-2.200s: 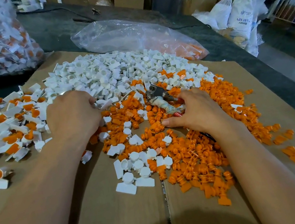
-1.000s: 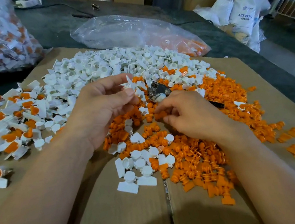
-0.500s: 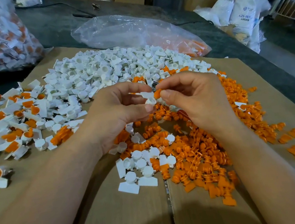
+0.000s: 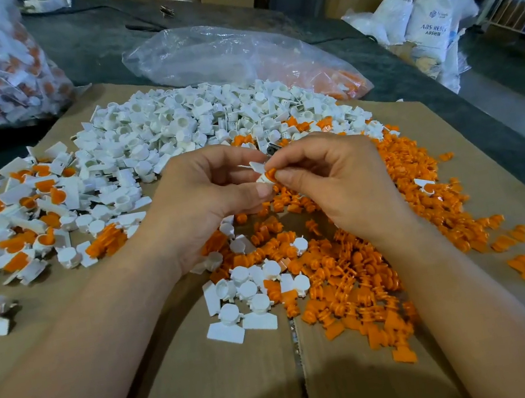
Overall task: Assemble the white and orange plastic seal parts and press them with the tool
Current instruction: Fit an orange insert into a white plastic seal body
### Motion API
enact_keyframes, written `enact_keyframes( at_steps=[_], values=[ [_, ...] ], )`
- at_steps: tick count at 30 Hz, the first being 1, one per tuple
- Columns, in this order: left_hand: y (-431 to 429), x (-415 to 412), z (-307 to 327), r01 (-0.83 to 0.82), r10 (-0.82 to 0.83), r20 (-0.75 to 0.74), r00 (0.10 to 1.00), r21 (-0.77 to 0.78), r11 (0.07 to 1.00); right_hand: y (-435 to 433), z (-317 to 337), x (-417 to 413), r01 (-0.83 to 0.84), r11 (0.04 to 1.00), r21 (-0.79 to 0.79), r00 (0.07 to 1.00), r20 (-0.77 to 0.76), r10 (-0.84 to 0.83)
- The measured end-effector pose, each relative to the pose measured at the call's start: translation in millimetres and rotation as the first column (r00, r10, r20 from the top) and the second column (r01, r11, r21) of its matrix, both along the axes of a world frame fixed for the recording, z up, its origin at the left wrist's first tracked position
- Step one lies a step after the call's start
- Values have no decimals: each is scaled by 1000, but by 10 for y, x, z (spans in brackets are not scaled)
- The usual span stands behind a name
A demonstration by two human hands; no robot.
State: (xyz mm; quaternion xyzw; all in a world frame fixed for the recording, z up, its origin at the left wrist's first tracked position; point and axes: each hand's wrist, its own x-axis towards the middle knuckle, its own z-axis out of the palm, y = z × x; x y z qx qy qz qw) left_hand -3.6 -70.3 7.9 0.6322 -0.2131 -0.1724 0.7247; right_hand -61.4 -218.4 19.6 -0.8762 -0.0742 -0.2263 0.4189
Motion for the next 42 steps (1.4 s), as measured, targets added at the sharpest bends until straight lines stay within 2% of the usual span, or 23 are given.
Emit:
enact_keyframes(
  at_steps=[3,9,13,15,19,21,24,28,34,42],
  values=[
    [-11,-5,-15,-21,21,21,1000,-3,1000,-6,-3,4,15,1000,8,1000,7,-15],
    [-37,-53,-9,-135,122,165,979,70,988,4,3,-12,15,999,45,1000,-20,-14],
    [-45,-65,-9,-155,143,175,974,57,986,58,-3,-27,29,998,61,999,41,-31],
    [-46,-79,-3,-117,111,135,985,38,992,71,-10,-24,45,997,70,996,67,-50],
    [-47,-56,17,-72,58,-111,992,-123,990,56,-13,-20,48,998,39,995,81,-51],
    [-41,-26,15,-81,55,-165,985,-152,985,56,-21,-15,40,999,23,997,62,-41],
    [-25,-9,17,-53,8,-210,978,-208,977,66,-33,-10,39,996,79,998,35,-42],
    [-14,-8,16,-12,-42,-212,976,-246,969,68,-34,-13,37,993,111,997,66,-45],
    [-7,-17,12,-6,-32,-176,984,-212,977,59,-58,2,1,997,74,993,116,-9],
    [2,-17,16,-90,67,-155,986,-145,985,90,-78,8,-27,999,24,994,107,24]
  ],
)
